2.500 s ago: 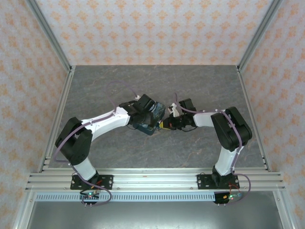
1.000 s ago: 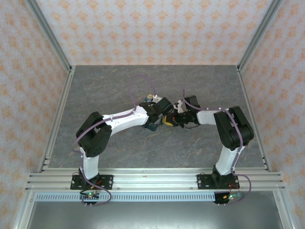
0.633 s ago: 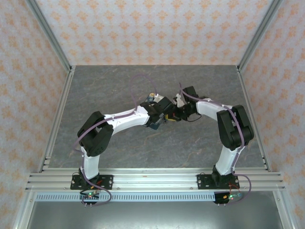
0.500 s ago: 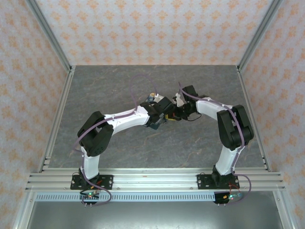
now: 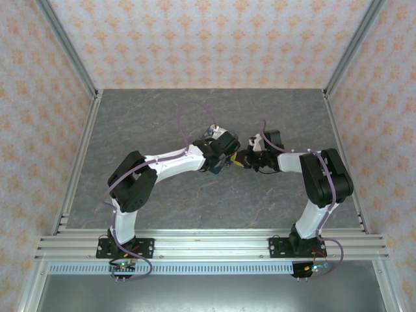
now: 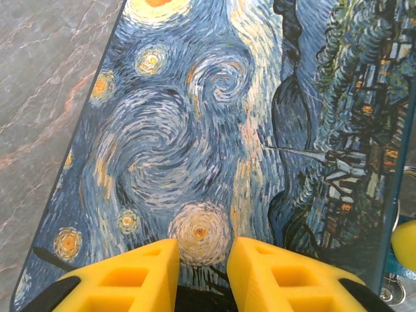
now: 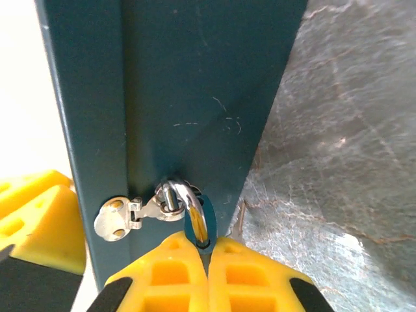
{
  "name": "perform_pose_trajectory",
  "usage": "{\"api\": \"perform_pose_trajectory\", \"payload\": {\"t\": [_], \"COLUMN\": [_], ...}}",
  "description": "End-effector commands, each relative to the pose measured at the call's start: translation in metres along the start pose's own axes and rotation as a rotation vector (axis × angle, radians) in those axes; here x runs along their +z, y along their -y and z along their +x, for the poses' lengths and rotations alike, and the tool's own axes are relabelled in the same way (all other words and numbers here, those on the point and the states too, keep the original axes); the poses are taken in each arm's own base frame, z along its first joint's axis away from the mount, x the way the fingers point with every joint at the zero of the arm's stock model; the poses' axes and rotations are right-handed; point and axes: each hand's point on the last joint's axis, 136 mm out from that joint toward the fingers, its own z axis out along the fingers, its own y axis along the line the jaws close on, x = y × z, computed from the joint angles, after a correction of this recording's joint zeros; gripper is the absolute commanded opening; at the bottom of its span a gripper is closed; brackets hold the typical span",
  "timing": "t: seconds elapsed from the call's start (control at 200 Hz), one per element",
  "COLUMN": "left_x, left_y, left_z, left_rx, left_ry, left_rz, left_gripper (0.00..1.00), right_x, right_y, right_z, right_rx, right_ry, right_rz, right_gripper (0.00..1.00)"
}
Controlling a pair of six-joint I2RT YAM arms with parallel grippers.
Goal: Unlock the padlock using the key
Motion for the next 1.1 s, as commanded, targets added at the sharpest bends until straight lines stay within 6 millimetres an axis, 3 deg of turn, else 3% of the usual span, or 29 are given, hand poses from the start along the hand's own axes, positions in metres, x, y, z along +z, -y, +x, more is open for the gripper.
{"api": "perform_pose_trajectory", "payload": {"t": [0.0, 0.24, 0.37, 0.48, 0.761, 0.961, 1.096], "left_x": [0.04, 0.046, 0.048, 0.049, 0.051, 0.052, 0.052], "left_y": [-0.03, -0.027, -0.026, -0.026, -0.023, -0.022, -0.023], "left_z": [0.179, 0.184, 0.187, 0.188, 0.189, 0.19, 0.191], "left_rx": [0.265, 0.269, 0.272, 0.273, 0.279, 0.279, 0.284], "left_ry": [-0.594, -0.608, -0.619, -0.624, -0.631, -0.635, -0.637], "left_rz": [-0.089, -0.084, -0.081, -0.08, -0.078, -0.077, -0.079], "left_gripper": [0.3, 0.29, 0.27, 0.27, 0.27, 0.27, 0.27], "right_x": [-0.018, -0.014, -0.023, -0.029, -0.025, -0.034, -0.026], "right_y": [-0.04, -0.039, -0.021, -0.018, -0.006, -0.007, -0.001], "right_z": [-0.047, -0.048, -0.057, -0.059, -0.046, -0.056, -0.047], "right_rx": [-0.02, -0.02, -0.047, -0.094, -0.217, -0.174, -0.146], "right_ry": [0.159, 0.104, 0.128, 0.106, 0.013, 0.091, 0.06], "right_rz": [-0.172, -0.124, 0.043, 0.142, 0.29, 0.246, 0.2], "right_gripper": [0.0, 0.0, 0.0, 0.0, 0.0, 0.0, 0.0]}}
